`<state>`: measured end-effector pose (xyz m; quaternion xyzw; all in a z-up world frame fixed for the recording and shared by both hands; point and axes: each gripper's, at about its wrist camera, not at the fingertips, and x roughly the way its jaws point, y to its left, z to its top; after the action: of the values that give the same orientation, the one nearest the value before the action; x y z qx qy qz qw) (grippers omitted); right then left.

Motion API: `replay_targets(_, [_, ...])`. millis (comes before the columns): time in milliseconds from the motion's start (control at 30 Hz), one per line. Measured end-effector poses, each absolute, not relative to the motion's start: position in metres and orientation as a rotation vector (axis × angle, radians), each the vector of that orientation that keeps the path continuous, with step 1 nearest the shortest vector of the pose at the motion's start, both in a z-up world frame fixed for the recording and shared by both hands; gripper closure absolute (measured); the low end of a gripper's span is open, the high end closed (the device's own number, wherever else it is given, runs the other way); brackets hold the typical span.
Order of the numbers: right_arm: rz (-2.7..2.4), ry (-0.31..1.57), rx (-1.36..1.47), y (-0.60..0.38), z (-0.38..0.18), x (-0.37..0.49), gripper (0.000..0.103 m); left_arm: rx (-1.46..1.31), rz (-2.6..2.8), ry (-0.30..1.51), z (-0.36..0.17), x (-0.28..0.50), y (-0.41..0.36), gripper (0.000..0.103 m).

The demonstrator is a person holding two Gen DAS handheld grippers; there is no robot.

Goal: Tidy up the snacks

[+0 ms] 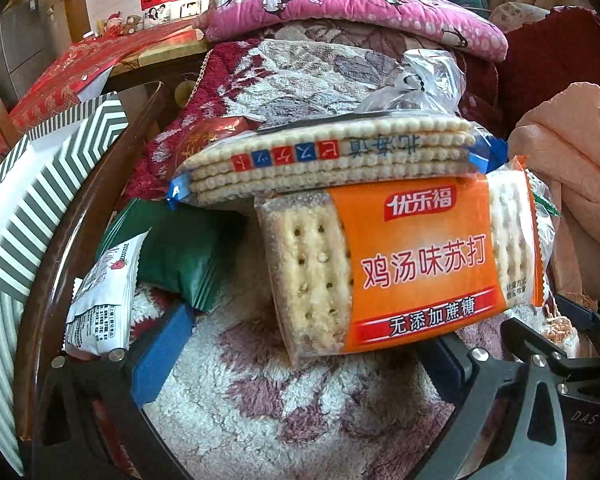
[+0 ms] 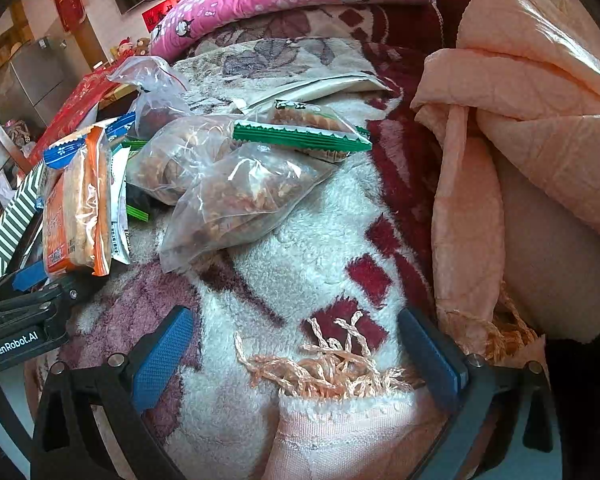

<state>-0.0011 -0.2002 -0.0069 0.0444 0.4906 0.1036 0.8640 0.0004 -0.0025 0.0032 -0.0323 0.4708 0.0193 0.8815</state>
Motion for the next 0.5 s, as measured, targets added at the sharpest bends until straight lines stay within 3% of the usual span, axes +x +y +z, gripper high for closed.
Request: replay_targets(500, [0.215, 1.028, 0.094, -0.1997, -0.0068, -0.0005, 0.001, -0.067, 0.040, 0.981, 0.0030, 0.0001, -0.0017, 0.000])
